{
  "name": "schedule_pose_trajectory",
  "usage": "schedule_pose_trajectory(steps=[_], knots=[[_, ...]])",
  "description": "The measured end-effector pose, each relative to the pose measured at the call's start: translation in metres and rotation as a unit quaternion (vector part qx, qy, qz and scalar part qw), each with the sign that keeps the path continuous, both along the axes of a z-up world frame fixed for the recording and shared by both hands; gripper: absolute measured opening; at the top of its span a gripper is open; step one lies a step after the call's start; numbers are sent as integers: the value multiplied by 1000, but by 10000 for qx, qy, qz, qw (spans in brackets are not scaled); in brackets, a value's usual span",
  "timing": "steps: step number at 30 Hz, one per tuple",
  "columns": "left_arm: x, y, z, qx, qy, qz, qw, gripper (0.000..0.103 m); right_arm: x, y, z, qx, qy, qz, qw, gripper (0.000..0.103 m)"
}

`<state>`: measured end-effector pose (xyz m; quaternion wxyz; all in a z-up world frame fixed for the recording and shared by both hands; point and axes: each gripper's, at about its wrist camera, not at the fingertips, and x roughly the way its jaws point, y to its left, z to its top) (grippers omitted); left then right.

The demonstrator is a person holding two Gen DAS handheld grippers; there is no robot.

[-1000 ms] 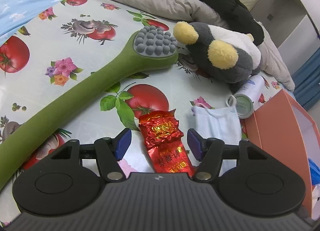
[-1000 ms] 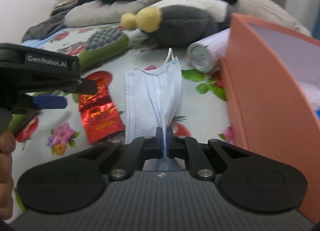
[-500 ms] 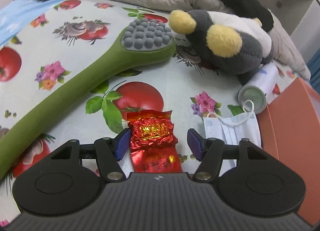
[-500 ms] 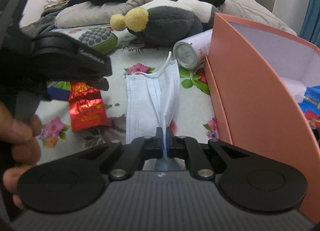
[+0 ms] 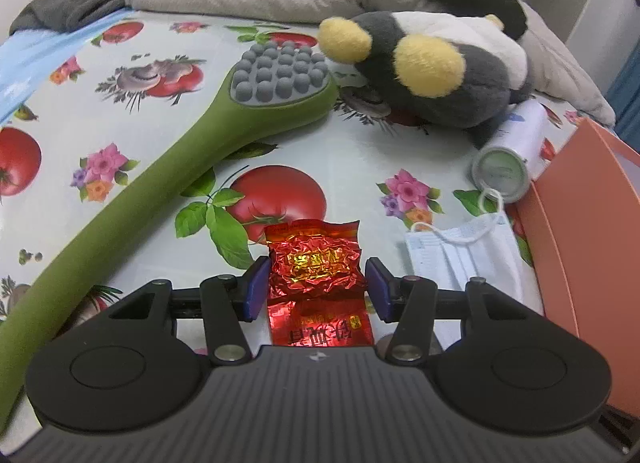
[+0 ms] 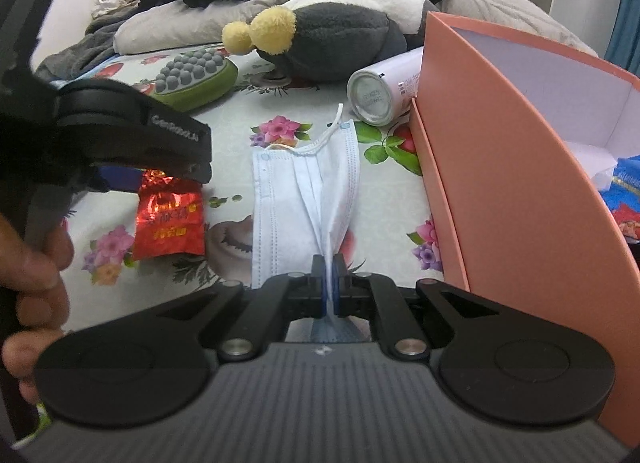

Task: Organize soft objects
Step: 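Lift the red tea packet with the left gripper while the right gripper lifts the face mask, then carry the red tea packet and white face mask over the pink box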

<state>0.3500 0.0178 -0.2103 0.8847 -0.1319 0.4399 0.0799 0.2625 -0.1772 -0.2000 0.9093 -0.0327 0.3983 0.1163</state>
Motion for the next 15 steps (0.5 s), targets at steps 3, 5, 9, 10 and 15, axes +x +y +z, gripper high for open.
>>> schedule_pose_trajectory(steps=[3, 5, 9, 10, 15], knots=[[-7, -2, 6, 36, -62, -136, 9999, 57, -5, -2, 6, 62, 28, -53, 10000, 7], [-14, -4, 11, 38, -111, -213, 9997, 57, -8, -3, 9, 105, 72, -50, 9999, 7], [-30, -1, 23, -68, -201, -280, 9994, 57, -21, -5, 18, 140, 56, -46, 9999, 7], [-35, -1, 26, -91, -214, -288, 9993, 57, -24, -6, 20, 166, 61, -53, 9998, 7], [-66, 3, 43, -222, -254, -363, 9988, 57, -44, -8, 34, 237, 44, -85, 9997, 7]])
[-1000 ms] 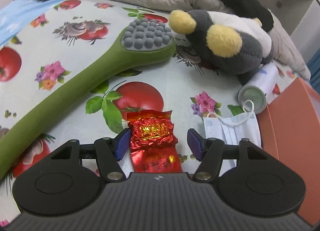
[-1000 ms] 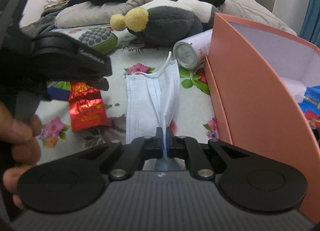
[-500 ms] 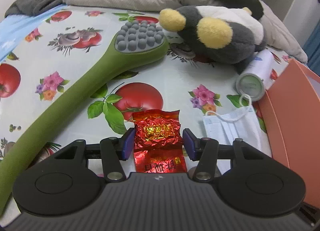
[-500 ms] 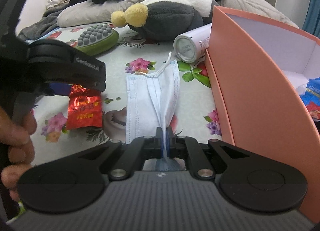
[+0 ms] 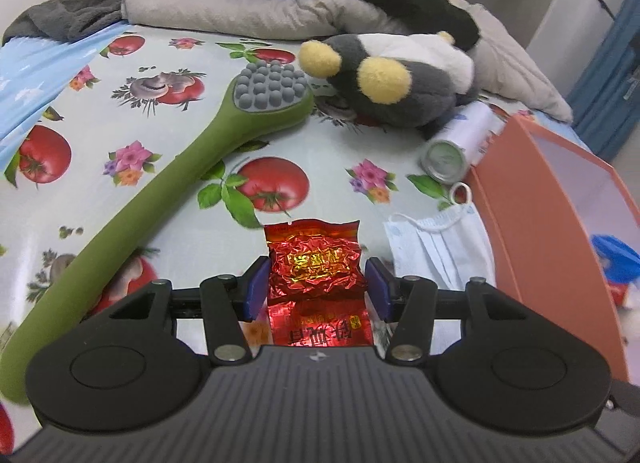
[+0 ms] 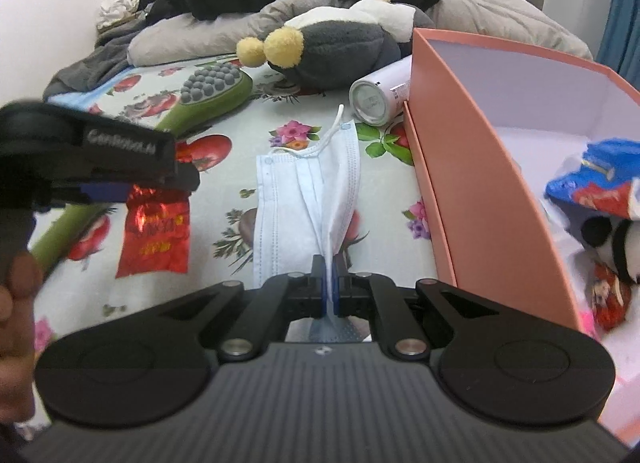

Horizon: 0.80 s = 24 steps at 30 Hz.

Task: Organize soft objects
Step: 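Carry the red tea packet and white face mask over the pink box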

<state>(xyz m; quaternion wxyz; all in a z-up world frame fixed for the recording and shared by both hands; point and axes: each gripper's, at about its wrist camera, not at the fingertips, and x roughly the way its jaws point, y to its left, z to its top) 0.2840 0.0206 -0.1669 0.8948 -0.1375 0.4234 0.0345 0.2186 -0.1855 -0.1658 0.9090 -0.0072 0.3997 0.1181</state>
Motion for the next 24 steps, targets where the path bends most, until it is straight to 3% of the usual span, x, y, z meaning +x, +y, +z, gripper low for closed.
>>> schedule_pose_trajectory(steps=[13, 24], knots=[[-83, -2, 37, -37, -133, -364, 9992, 58, -52, -5, 40, 185, -253, 9, 9995, 7], [-142, 9, 67, 24, -296, -371, 9989, 58, -93, -9, 59, 443, -208, 171, 9987, 7]])
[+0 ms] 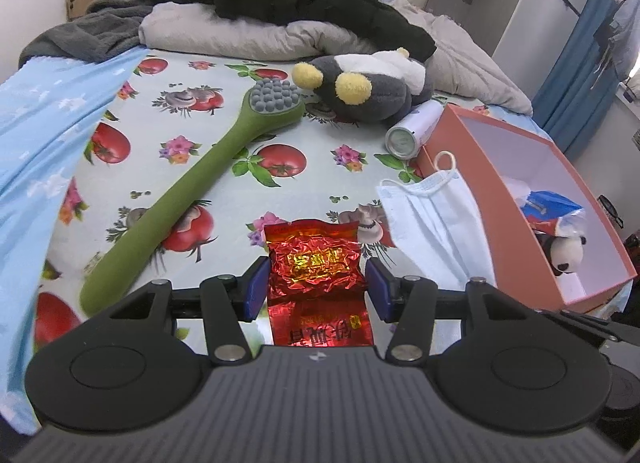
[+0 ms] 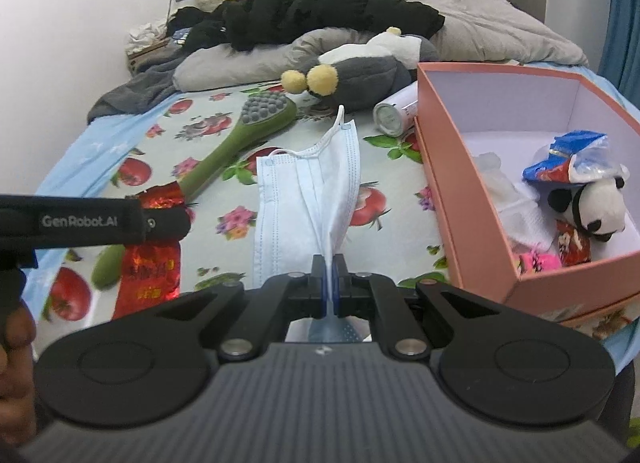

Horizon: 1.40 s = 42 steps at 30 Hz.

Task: Organize soft objects
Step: 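Carry the red tea packet and white face mask over the pink box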

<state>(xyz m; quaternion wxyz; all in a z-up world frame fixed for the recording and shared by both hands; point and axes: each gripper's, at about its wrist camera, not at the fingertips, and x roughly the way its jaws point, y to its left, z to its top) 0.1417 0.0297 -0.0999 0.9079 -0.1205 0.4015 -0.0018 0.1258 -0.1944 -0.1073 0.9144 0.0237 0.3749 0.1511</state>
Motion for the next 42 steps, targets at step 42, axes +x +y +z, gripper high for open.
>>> schedule_pose_trajectory(steps=[42], knots=[[-34, -113, 102, -392, -766, -1218, 9888, 58, -56, -129, 101, 358, -877, -796, 9923, 7]])
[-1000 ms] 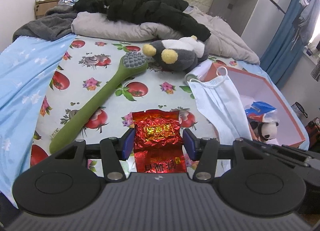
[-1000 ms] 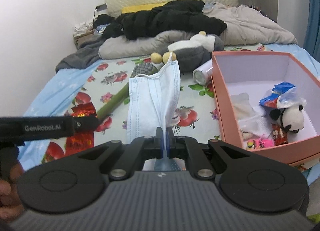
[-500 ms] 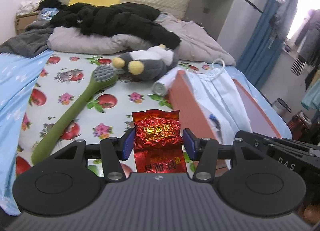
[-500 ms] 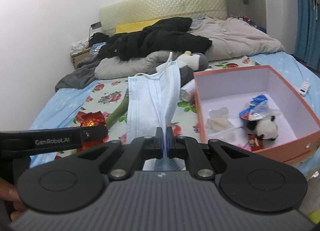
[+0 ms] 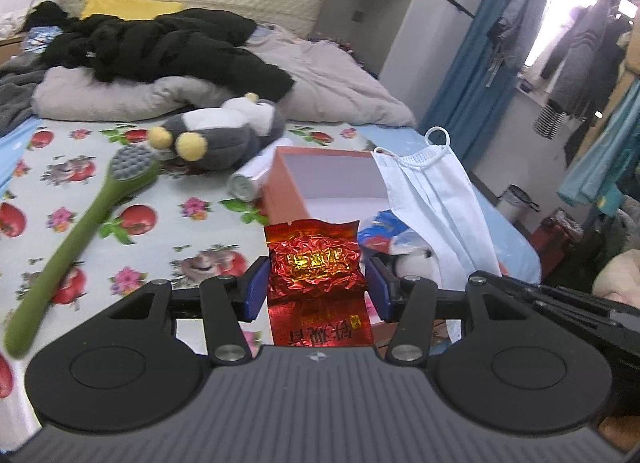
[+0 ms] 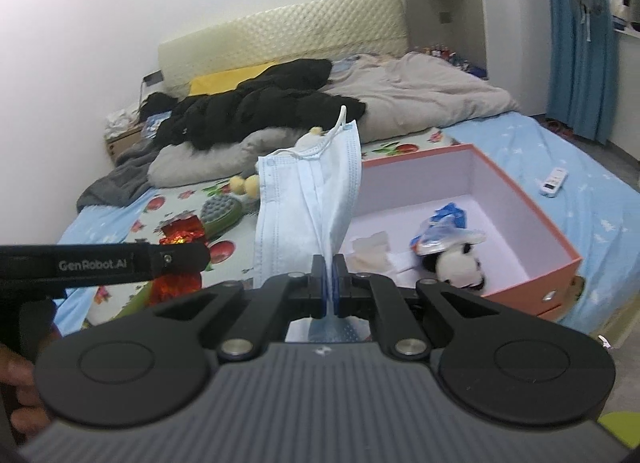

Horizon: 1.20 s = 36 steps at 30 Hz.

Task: Organize soft objects
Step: 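Carry the red tea packet and white face mask over the pink box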

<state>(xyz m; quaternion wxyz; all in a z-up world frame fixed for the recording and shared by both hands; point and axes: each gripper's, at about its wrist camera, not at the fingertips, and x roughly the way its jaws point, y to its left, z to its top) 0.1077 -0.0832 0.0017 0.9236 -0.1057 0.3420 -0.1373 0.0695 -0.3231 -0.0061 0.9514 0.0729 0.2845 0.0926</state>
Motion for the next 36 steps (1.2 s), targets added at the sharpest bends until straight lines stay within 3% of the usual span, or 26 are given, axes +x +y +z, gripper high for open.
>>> schedule_pose_trajectory(steps=[7, 12, 18, 27, 36], knots=[[23, -31, -3, -27, 31, -390, 9992, 58, 9, -26, -11, -30, 33, -381, 9993, 7], [60, -52, -17, -176, 336, -539, 9978, 58, 35, -47, -14, -2, 29, -709, 9975, 7], [101, -81, -15, -49, 342, -676, 9971, 58, 68, -65, -7, -79, -32, -771, 9970, 7], [160, -120, -13, -46, 723, -961, 9927, 58, 119, -83, -21, -153, 479, -601, 9969, 7], [208, -138, -45, 227, 1178, -969, 9880, 58, 152, -96, -56, -400, 1024, -662, 9917, 8]])
